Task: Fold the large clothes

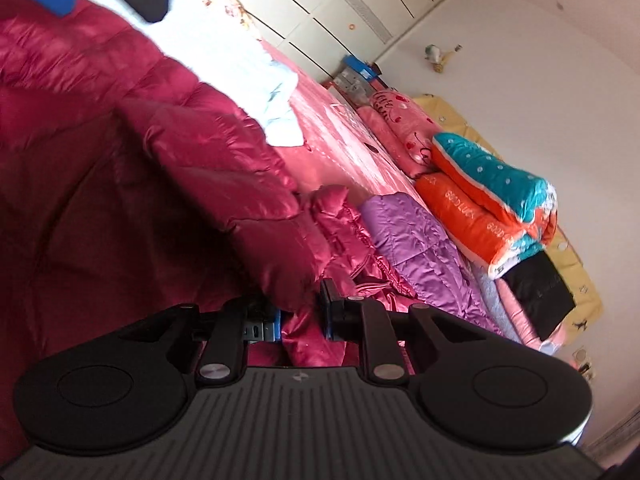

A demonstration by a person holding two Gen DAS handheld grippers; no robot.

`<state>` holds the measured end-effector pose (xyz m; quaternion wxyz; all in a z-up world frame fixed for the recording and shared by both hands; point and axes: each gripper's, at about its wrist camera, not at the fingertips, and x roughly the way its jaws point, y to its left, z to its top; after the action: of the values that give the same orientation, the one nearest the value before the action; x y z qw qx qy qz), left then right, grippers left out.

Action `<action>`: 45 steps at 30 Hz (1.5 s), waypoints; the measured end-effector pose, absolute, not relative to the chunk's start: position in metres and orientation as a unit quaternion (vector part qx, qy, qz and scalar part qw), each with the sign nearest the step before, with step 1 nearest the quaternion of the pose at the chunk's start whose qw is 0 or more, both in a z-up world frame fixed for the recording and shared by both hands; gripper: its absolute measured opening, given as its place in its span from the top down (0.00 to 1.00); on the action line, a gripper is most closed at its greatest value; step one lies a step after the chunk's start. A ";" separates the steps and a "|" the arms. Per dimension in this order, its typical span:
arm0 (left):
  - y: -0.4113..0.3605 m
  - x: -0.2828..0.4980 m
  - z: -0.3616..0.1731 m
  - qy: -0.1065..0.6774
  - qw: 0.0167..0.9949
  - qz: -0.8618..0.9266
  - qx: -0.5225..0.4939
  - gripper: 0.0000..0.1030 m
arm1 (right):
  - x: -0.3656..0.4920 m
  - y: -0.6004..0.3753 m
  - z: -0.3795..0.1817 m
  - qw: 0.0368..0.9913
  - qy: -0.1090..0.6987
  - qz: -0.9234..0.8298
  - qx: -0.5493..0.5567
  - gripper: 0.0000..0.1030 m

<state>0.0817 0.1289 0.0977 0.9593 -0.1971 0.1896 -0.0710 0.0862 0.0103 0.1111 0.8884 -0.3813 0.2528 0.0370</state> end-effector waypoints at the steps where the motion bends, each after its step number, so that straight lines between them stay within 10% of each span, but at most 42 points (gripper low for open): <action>1: 0.128 0.082 0.097 0.189 0.959 -0.073 -0.197 0.04 | 0.083 0.013 0.108 0.887 0.252 0.039 -0.385 0.79; 14: 0.115 0.084 0.094 0.193 0.958 -0.096 -0.189 0.04 | 0.103 0.009 0.104 0.899 0.243 0.053 -0.361 0.74; 16: 0.114 0.085 0.093 0.196 0.957 -0.097 -0.189 0.04 | 0.101 0.007 0.103 0.902 0.240 0.049 -0.356 0.61; 18: 0.113 0.084 0.094 0.195 0.957 -0.099 -0.188 0.04 | 0.100 0.002 0.104 0.906 0.234 0.043 -0.350 0.28; 24: 0.109 0.081 0.102 0.187 0.962 -0.100 -0.171 0.04 | 0.084 -0.015 0.117 0.923 0.237 0.033 -0.302 0.08; 45: -0.030 0.116 0.109 0.216 0.956 -0.199 0.009 0.04 | 0.068 -0.251 0.136 0.934 0.240 -0.079 0.251 0.02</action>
<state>0.1159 -0.0297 0.1091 0.9559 0.0094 0.2160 -0.1988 0.0682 -0.2510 0.1359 0.9344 0.2507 0.2404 -0.0788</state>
